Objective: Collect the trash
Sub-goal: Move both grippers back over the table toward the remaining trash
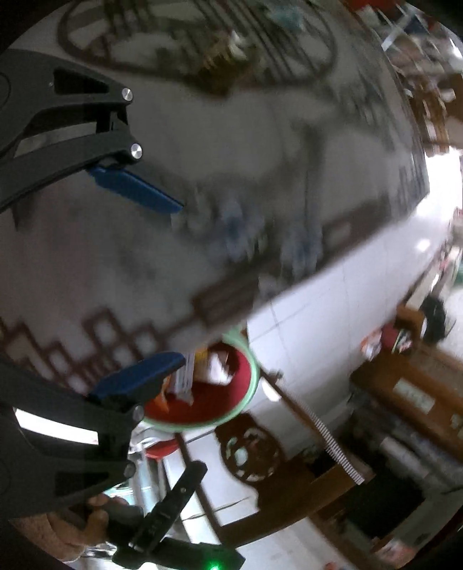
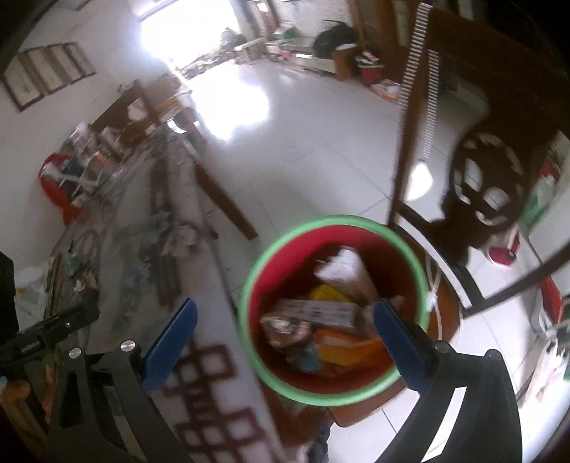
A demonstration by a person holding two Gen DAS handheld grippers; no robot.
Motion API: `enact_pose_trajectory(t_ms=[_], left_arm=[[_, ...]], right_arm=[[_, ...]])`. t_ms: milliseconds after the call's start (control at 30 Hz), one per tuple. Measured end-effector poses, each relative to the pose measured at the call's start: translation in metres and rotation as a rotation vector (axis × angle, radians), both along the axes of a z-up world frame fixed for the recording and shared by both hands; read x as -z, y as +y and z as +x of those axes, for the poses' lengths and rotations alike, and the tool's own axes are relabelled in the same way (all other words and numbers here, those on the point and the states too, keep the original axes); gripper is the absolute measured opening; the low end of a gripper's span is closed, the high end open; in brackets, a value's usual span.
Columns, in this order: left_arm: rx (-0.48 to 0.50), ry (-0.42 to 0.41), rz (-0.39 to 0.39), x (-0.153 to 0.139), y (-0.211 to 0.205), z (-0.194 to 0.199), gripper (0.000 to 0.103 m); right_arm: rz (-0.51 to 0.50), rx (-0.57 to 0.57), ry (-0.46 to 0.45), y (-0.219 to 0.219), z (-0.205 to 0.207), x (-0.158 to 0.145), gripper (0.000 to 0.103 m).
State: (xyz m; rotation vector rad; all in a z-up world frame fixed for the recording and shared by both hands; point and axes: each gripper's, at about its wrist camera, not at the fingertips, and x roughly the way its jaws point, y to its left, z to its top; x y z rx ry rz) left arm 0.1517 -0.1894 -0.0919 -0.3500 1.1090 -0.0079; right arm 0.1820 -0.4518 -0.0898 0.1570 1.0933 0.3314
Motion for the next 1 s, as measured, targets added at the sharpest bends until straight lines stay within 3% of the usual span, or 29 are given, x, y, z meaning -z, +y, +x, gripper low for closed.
enact_pose_trajectory(t_ms=[433,667,800,1000], left_arm=[[-0.252,-0.001,0.024,-0.006,0.159,-0.082,0.077],[-0.36,0.007,0.01,0.0,0.239,-0.124,0.077],[-0.387,0.021,0.007,0.006,0.272,-0.134,0.077],[-0.402,0.009,-0.016,0.013,0.3,-0.122,0.077]], right_arm=[[-0.066,-0.334,0.027,0.197,-0.018,0.013,0.095],[-0.144,-0.568,-0.019,0.321,-0.027,0.022,0.095],[-0.176,-0.653,-0.014,0.379,-0.025,0.037,0.095],[-0.268,-0.726,-0.02,0.433,-0.018,0.062,0.095]])
